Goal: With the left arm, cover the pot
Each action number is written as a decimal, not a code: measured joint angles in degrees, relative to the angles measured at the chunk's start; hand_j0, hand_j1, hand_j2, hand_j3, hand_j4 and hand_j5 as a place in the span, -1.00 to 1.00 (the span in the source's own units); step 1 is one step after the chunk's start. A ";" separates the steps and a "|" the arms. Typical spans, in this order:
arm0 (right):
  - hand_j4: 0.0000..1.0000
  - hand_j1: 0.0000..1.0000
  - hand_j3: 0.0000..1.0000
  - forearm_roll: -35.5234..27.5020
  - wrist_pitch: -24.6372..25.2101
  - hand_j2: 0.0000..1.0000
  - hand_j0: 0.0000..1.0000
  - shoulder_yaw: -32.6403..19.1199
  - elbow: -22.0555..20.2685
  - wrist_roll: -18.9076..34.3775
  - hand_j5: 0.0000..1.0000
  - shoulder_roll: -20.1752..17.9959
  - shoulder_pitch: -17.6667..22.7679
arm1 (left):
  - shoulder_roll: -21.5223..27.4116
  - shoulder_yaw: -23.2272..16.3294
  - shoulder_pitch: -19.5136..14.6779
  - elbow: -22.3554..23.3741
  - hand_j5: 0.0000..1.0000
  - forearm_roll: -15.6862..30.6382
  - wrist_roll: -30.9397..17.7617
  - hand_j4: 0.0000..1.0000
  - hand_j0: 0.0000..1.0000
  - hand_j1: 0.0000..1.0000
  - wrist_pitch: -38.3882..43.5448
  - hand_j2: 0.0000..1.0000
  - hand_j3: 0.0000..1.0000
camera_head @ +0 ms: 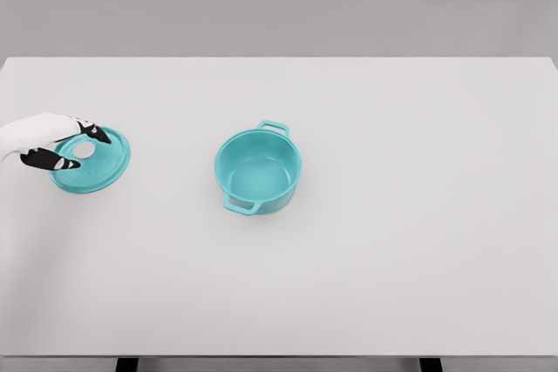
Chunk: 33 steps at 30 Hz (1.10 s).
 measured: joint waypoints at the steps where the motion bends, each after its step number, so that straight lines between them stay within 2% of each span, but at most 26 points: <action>1: 1.00 1.00 1.00 0.00 0.00 1.00 1.00 0.00 0.00 0.00 1.00 0.00 0.00 | -0.03 -0.03 0.00 0.09 0.41 -0.01 0.00 0.41 0.41 0.41 0.00 0.41 0.41; 9: 1.00 1.00 1.00 0.00 0.00 1.00 1.00 0.00 -0.02 0.00 1.00 0.00 0.00 | -0.09 -0.19 0.00 0.77 0.40 -0.02 0.00 0.40 0.40 0.40 0.00 0.40 0.40; 18: 1.00 1.00 1.00 0.00 0.00 1.00 1.00 0.00 0.01 0.00 1.00 0.00 0.00 | -0.10 -0.06 0.00 0.86 0.24 -0.01 0.00 0.24 0.24 0.24 0.00 0.24 0.24; 24: 1.00 1.00 1.00 0.00 0.00 1.00 1.00 0.00 -0.02 0.00 1.00 0.00 0.00 | -0.10 -0.15 0.00 0.86 0.22 -0.01 0.00 0.22 0.22 0.22 0.00 0.22 0.22; 33: 1.00 1.00 1.00 0.00 0.00 1.00 1.00 0.00 -0.02 0.00 1.00 0.00 0.00 | -0.10 -0.24 0.00 0.86 0.04 -0.01 0.00 0.04 0.04 0.04 0.00 0.04 0.04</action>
